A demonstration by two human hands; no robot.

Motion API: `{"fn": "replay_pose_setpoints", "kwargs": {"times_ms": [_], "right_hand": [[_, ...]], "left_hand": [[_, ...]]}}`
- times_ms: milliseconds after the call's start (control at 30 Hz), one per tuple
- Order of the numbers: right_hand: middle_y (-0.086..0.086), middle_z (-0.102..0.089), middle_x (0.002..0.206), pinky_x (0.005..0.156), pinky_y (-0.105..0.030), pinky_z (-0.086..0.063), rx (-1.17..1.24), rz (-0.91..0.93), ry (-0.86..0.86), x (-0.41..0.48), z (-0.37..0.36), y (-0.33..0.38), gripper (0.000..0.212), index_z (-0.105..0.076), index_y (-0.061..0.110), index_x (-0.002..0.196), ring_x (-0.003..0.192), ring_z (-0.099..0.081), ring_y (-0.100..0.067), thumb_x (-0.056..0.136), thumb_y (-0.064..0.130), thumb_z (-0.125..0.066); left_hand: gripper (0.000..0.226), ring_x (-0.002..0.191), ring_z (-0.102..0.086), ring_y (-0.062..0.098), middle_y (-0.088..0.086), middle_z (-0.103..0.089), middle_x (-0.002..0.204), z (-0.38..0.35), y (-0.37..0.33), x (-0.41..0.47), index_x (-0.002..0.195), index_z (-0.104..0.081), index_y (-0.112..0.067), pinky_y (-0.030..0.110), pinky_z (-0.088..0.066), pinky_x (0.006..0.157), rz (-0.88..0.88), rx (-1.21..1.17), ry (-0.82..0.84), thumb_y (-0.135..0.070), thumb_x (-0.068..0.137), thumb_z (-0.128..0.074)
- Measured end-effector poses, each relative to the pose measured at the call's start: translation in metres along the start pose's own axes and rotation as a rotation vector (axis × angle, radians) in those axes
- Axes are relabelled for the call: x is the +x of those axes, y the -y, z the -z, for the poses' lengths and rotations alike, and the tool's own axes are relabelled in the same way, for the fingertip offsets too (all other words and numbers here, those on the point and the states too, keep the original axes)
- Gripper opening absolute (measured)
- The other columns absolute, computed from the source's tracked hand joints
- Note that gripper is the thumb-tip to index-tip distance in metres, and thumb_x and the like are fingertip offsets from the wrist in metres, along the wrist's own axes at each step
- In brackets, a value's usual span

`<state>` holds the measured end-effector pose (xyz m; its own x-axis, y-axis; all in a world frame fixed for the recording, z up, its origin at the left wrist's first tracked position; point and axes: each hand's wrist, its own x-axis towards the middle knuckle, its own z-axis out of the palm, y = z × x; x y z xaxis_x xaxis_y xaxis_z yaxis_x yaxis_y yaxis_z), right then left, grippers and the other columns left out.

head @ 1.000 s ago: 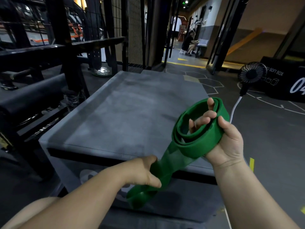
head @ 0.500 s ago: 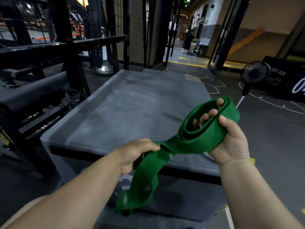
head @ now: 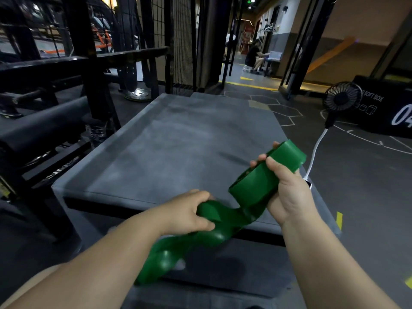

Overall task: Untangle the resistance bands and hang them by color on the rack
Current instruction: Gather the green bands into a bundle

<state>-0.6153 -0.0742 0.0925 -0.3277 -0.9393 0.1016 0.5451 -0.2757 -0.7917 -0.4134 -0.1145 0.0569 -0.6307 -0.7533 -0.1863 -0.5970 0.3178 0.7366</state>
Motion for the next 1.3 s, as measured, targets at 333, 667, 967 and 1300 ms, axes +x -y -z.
{"fn": "replay_pose_setpoints", "kwargs": {"times_ms": [333, 667, 967, 1300], "right_hand": [[0.0, -0.066, 0.072, 0.064, -0.029, -0.054, -0.231, -0.039, 0.006, -0.001, 0.002, -0.011, 0.033, -0.056, 0.022, 0.114, 0.069, -0.065, -0.016, 0.092, -0.003, -0.053], [-0.002, -0.064, 0.074, 0.063, -0.027, -0.055, -0.261, -0.182, 0.207, -0.012, -0.009, -0.02, 0.033, -0.058, 0.02, 0.115, 0.069, -0.062, -0.017, 0.091, -0.003, -0.053], [-0.002, -0.068, 0.083, 0.074, -0.03, -0.057, -0.342, -0.2, 0.385, -0.015, -0.004, -0.017, 0.065, -0.052, 0.019, 0.122, 0.082, -0.066, -0.018, 0.063, -0.006, -0.067], [-0.009, -0.072, 0.084, 0.072, -0.034, -0.06, -0.211, -0.176, 0.254, -0.015, -0.007, -0.017, 0.044, -0.056, 0.01, 0.118, 0.082, -0.07, -0.022, 0.081, -0.014, -0.058]], "left_hand": [[0.04, 0.096, -0.056, 0.01, -0.013, -0.052, 0.101, -0.004, -0.012, -0.002, 0.098, -0.039, -0.035, 0.032, -0.05, 0.084, -0.211, 0.041, -0.22, -0.038, 0.078, -0.074], [0.048, 0.083, -0.053, 0.008, -0.013, -0.052, 0.08, -0.002, -0.009, 0.0, 0.085, -0.044, -0.032, 0.034, -0.048, 0.082, -0.271, -0.126, -0.435, -0.063, 0.058, -0.068], [0.054, 0.07, -0.043, 0.017, 0.001, -0.047, 0.075, 0.001, -0.009, 0.007, 0.071, -0.041, -0.034, 0.038, -0.037, 0.065, -0.122, -0.381, -0.367, -0.06, 0.045, -0.08], [0.048, 0.078, -0.064, 0.006, 0.002, -0.064, 0.092, 0.011, -0.014, -0.003, 0.104, -0.052, -0.013, 0.018, -0.051, 0.068, -0.113, -0.834, -0.138, 0.007, 0.067, -0.076]]}}
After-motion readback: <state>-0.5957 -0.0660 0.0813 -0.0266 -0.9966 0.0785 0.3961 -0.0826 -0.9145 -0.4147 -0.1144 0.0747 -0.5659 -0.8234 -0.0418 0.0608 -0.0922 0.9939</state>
